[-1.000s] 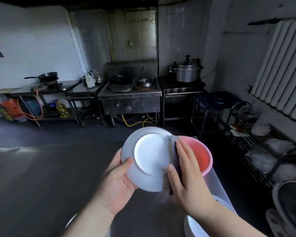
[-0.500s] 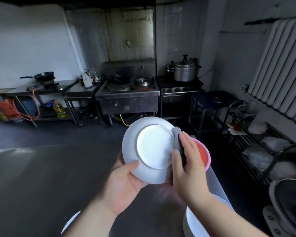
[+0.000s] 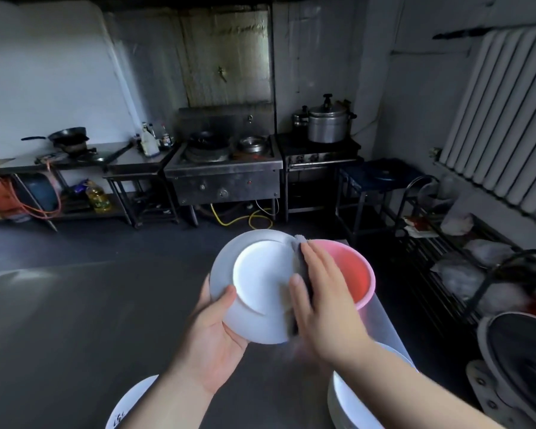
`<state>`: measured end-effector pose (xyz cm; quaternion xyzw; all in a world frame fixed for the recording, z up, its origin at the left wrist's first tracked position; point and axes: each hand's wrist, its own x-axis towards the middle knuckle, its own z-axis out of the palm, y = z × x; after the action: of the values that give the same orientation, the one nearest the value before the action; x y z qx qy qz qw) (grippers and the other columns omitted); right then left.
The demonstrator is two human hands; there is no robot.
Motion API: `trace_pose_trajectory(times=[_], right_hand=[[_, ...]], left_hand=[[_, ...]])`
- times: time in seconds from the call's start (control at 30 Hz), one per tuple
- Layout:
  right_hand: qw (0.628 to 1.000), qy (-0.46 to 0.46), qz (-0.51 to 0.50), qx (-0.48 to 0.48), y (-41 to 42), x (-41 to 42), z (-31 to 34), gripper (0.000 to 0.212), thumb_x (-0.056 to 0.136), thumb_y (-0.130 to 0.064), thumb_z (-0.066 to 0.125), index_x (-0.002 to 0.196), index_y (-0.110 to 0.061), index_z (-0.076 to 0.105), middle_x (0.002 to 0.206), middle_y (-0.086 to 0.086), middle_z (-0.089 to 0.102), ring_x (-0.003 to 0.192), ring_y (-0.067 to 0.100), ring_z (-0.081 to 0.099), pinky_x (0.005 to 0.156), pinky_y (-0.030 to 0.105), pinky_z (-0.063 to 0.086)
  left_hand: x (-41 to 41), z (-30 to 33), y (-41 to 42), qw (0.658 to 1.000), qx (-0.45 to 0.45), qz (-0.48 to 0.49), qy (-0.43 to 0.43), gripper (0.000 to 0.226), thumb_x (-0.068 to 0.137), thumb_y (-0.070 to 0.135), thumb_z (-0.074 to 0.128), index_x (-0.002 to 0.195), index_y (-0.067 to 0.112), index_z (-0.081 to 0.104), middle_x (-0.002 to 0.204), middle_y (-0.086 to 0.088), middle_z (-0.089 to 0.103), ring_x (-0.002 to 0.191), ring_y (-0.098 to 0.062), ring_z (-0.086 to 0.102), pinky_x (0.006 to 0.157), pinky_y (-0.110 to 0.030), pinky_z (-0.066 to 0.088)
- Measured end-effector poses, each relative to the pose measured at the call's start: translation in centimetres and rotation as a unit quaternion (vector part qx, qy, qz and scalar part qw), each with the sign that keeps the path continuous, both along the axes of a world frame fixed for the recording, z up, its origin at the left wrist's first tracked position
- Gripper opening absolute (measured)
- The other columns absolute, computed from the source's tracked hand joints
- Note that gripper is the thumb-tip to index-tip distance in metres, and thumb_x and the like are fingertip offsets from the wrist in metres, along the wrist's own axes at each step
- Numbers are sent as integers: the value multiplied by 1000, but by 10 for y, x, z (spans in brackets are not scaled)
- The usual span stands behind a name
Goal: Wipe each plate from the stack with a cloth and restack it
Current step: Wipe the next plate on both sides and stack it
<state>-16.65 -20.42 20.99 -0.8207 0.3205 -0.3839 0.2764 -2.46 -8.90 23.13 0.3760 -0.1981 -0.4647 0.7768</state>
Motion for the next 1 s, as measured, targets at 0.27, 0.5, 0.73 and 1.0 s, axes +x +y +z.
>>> trace_pose_trajectory(times=[0.27, 0.5, 0.73, 1.0], right_hand=[[999, -17, -2, 35, 23, -27, -22, 77, 104, -57, 42, 167, -22, 16, 167, -19, 22, 154, -1, 21, 123, 22, 23], [977, 39, -83, 191, -31, -68, -15, 27, 107, -48, 42, 86, -48, 58, 71, -19, 63, 76, 8, 59, 69, 30, 44], [933, 129, -80, 326, -52, -149, -18, 66, 102, -58, 50, 69, -3, 63, 60, 20, 70, 47, 36, 67, 51, 32, 53], [877, 209, -44, 429, -66, -210, -49, 53, 104, -51, 49, 78, -11, 72, 74, 12, 78, 72, 49, 74, 68, 59, 61]], left_hand=[[-8, -7, -10, 1000, 5, 7, 27, 48, 96, 14, 52, 144, 22, 58, 139, -11, 67, 124, -31, 67, 96, -49, 58], [-45, -40, -19, 996, 65, -65, 15, 45, 104, 9, 46, 147, 20, 54, 141, -14, 65, 129, -35, 63, 100, -48, 56], [-84, -72, -46, 984, 122, -131, -8, 46, 103, 7, 46, 146, 19, 56, 141, -15, 65, 129, -38, 63, 105, -52, 49], [-126, -109, -69, 962, 175, -209, -17, 59, 89, 18, 66, 147, 22, 57, 143, -14, 64, 134, -38, 59, 107, -53, 48]])
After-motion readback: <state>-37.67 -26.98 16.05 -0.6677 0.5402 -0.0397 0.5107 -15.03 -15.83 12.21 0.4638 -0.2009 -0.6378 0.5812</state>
